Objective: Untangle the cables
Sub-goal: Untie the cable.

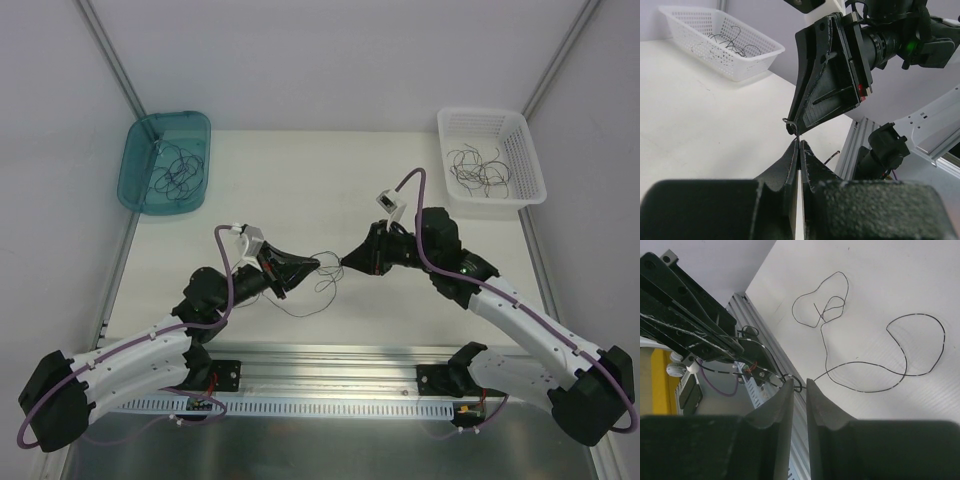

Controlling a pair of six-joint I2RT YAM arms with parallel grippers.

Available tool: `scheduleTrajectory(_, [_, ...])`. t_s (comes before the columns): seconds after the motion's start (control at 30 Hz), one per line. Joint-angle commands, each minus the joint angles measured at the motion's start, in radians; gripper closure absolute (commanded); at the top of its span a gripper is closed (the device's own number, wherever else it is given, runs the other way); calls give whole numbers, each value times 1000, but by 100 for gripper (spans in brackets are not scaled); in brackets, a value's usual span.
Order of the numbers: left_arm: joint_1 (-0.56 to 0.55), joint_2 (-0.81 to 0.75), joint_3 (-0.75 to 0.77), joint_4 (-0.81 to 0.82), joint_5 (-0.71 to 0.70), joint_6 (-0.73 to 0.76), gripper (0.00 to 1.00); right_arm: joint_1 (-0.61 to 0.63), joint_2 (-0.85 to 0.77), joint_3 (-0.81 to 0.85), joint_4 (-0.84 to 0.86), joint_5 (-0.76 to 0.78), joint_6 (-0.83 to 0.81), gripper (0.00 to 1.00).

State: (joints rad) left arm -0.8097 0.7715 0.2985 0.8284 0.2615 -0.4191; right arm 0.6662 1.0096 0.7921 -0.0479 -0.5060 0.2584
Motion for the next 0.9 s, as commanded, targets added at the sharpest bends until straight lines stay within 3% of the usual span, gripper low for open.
scheduleTrajectory(0.0, [3,0,-5,101,19,-3,100,-2,-2,-7,117,-48,27,83])
scheduleTrajectory(0.1, [3,-9,-25,132,5,-10,100,-2,-12,-14,135,-43,24,99])
scheduleTrajectory(0.2, [3,-29,-48,138,-16,-14,99,-4,-19,-7,91,-28,-8,99])
scheduleTrajectory(0.27, [3,-52,-55,100,-25,-6,92,-4,-26,10,34,4,-48,99])
scheduleTrajectory(0.37, [3,-90,-44,-10,-15,19,88,-4,-32,54,-76,23,-134,99])
scheduleTrajectory(0.4, [3,-103,-36,-52,-5,25,83,-4,-32,77,-101,21,-181,99])
scheduleTrajectory(0.47, [3,-129,11,-203,15,69,54,-4,-25,111,-185,6,-234,99])
scheduleTrajectory(0.53, [3,-146,56,-305,28,115,36,-2,-20,157,-266,-14,-322,99])
scheduleTrajectory(0.57, [3,-150,103,-393,33,132,33,-4,-13,171,-294,-19,-352,99])
scheduleTrajectory(0.7, [4,-89,229,-569,67,192,30,-1,9,239,-410,-65,-453,99])
scheduleTrajectory(0.87, [6,75,369,-627,168,171,30,9,41,309,-504,-89,-560,99])
